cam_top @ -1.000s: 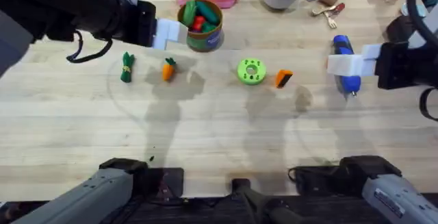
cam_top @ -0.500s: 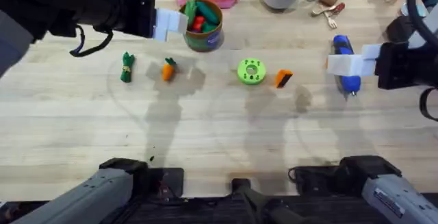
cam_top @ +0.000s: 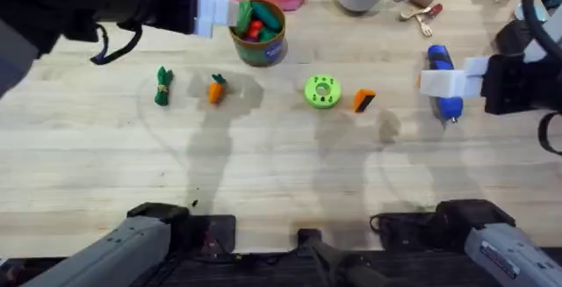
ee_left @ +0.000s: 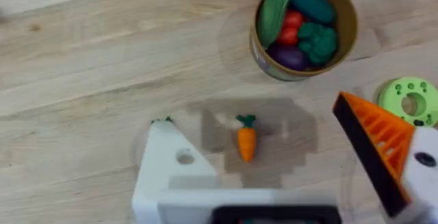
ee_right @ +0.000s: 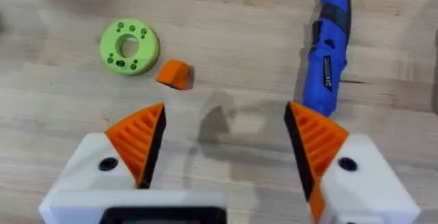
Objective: Pick up the gripper from the table and insert it into the empty holder that is missing its gripper. Then pick up a screw, insert it into the mounting hole, and use the screwdriver to tighten it. Finally, clean up the table by picking up the vegetable and placing it into the bucket.
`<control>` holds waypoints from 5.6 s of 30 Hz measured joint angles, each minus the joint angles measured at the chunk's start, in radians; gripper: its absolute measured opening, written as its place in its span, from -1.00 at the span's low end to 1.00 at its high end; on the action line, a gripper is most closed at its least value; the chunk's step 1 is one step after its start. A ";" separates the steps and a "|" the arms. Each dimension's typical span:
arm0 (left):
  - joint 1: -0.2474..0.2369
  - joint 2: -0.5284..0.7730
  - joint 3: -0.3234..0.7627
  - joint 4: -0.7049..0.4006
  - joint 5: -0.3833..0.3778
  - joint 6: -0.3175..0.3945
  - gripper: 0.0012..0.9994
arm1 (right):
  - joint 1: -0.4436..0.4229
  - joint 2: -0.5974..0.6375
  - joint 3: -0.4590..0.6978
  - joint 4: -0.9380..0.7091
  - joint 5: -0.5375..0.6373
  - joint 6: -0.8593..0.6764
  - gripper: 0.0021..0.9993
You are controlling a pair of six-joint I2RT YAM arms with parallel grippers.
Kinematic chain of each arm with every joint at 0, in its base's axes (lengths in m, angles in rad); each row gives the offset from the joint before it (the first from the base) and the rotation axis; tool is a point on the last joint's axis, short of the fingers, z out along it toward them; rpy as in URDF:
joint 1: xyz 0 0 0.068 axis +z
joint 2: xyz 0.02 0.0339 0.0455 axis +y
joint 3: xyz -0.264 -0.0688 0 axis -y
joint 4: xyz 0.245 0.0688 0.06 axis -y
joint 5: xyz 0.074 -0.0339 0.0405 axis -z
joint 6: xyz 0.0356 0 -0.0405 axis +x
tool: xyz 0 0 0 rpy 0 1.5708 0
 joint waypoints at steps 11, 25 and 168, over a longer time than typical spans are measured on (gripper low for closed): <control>0.000 -0.330 -0.247 0.061 0.000 -0.041 0.97 | 0.000 0.000 0.000 0.000 0.000 0.000 0.99; 0.000 -0.839 -0.746 0.437 0.022 -0.093 0.97 | 0.000 0.000 0.000 0.000 0.000 0.000 0.99; 0.066 -1.170 -1.179 0.647 1.108 -0.045 0.97 | 0.421 0.484 0.242 -0.165 0.088 0.457 0.99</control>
